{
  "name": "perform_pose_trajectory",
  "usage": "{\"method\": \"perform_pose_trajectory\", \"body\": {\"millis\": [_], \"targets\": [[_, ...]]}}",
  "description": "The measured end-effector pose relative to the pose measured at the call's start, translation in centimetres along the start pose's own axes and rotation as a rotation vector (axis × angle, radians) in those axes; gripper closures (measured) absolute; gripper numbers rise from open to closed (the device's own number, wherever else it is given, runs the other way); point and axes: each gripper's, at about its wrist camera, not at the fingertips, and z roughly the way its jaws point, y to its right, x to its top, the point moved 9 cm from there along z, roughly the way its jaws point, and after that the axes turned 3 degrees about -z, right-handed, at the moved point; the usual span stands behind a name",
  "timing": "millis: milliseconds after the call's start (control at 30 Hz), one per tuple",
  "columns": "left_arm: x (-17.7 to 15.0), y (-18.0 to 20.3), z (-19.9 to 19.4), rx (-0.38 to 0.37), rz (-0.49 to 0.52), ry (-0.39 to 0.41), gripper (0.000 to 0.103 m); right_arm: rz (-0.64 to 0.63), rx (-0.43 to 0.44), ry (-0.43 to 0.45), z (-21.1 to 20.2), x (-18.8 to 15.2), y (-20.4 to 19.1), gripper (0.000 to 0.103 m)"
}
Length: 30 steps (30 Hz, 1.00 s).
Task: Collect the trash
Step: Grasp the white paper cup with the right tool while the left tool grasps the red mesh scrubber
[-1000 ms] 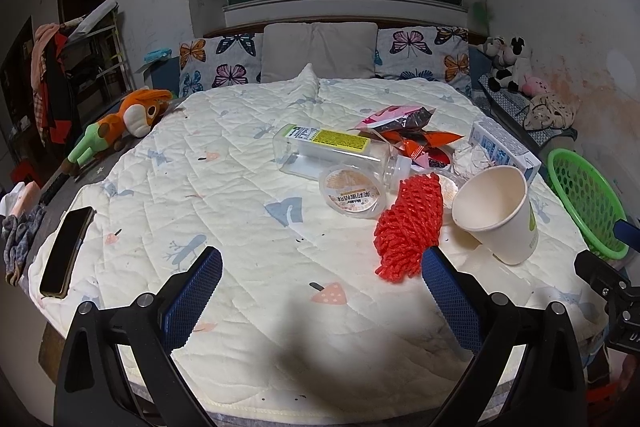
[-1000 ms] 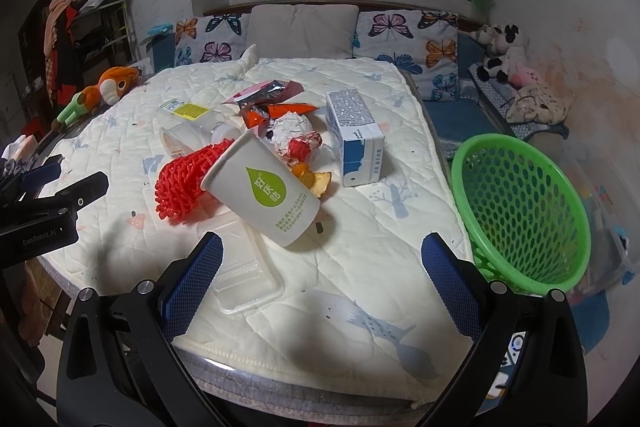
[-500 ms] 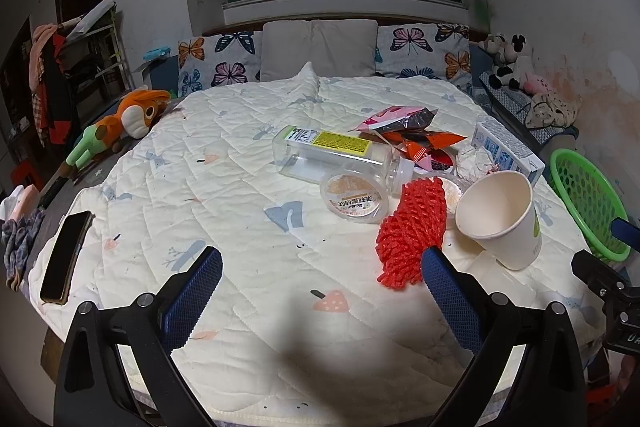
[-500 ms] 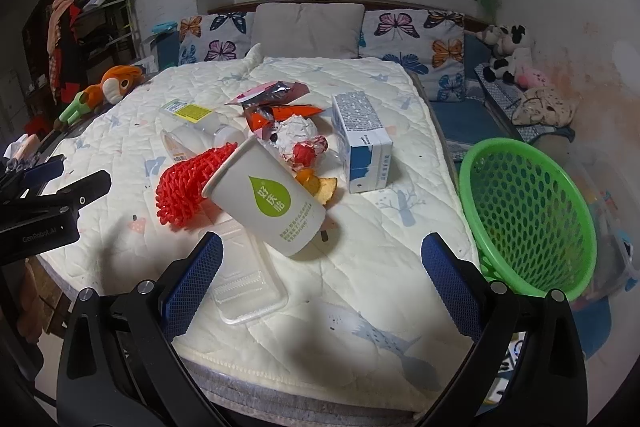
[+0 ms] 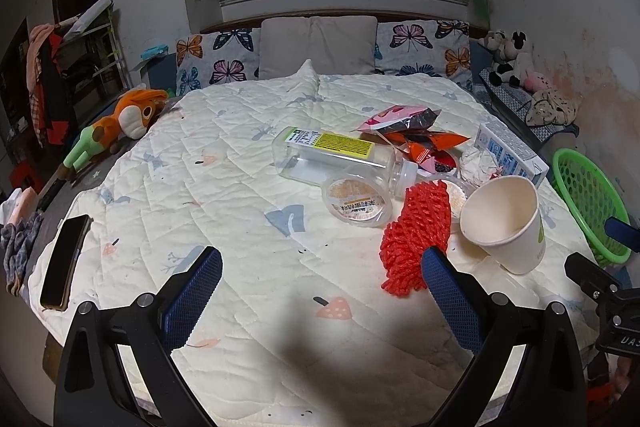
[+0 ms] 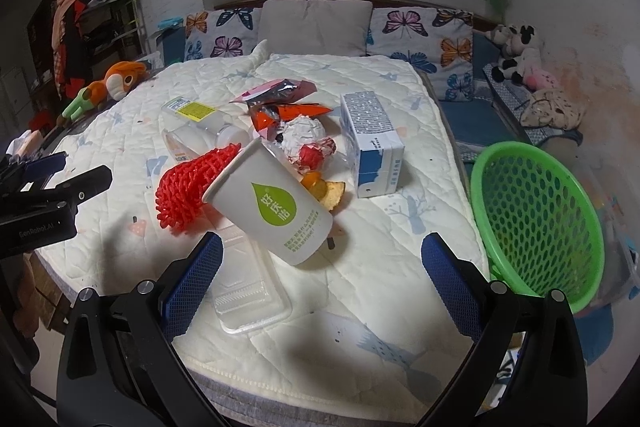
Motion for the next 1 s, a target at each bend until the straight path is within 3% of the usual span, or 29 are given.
{"method": "perform_pose_trajectory", "body": {"millis": [267,700,1000], "targets": [[0.5,-0.6,0.2,-0.023,-0.002,-0.021,0.006,-0.048,0.084,-0.003,1.0,0.8,-1.5,0.006],[0.1,0.5,1.5,-0.126,0.041,-0.086,0.006,-0.264,0.161,-0.028,4.6,2.4,-4.9,0.011],[-0.2,2.7,3.3,-0.210,0.084,-0.133,0.006,-0.296,0.167,-0.070,6.3,2.2,-4.6,0.035]]}}
